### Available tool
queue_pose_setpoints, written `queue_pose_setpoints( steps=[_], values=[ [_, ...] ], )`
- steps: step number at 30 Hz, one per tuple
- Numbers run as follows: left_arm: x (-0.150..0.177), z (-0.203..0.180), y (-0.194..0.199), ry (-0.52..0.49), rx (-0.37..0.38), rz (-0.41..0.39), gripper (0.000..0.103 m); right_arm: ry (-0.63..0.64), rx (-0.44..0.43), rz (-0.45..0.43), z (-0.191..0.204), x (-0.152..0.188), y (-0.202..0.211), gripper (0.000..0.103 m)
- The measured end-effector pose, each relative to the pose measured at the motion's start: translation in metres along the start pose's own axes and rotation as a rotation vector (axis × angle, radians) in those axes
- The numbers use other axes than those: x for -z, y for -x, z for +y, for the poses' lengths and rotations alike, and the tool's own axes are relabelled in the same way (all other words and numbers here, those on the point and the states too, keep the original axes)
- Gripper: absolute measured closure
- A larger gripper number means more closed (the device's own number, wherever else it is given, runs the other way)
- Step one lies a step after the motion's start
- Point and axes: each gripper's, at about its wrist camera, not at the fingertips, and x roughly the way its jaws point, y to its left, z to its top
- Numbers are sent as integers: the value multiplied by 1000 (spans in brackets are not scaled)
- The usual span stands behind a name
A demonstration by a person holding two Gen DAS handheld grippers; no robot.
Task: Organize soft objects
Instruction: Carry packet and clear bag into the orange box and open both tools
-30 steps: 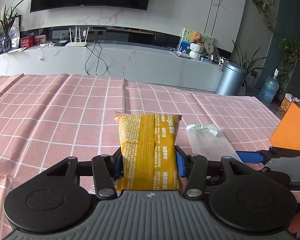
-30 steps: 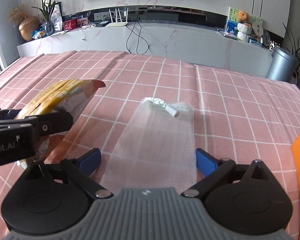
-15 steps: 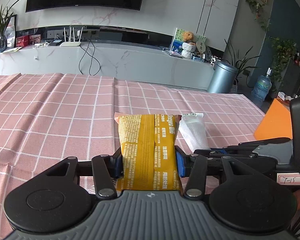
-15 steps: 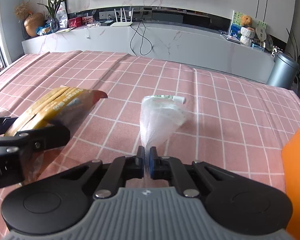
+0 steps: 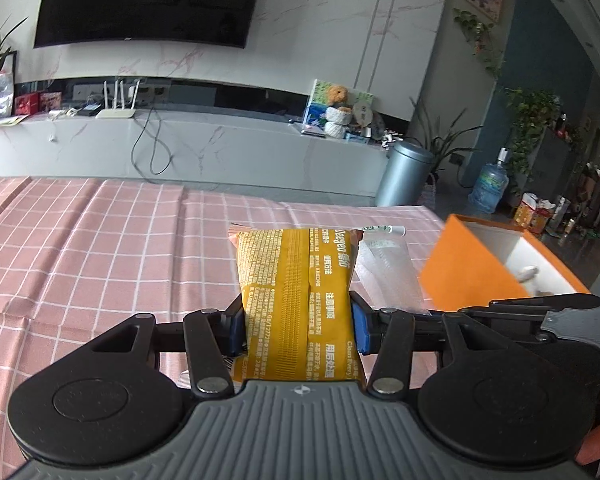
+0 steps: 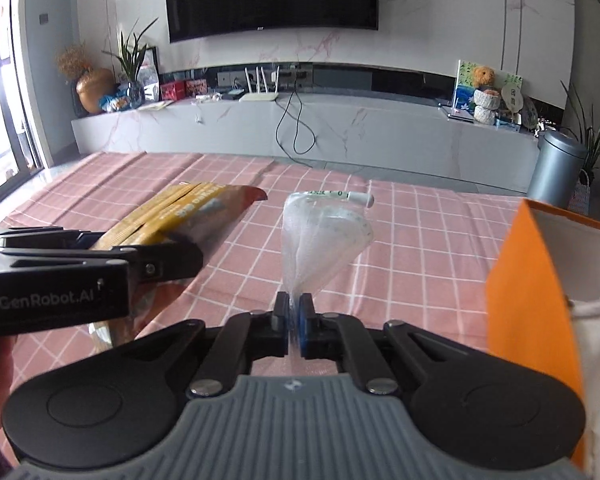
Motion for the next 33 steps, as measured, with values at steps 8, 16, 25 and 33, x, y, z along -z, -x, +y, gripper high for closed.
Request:
queue_pose_setpoints(
  steps=[8,16,25,33],
  values=[
    [-11,-49,24,-38,86,-18,46,-6,54,-46,-49,13,78,101],
    [-16,-110,12,-41,225,12,46,4,154,-43,-104,26,129,101],
    [-28,-183,-27,-116,323,77,46,56,256,22,-163,34,143,101],
    [-17,-236,-72,-225,323,205,46,99,299,119,-206,36,127,101]
  ],
)
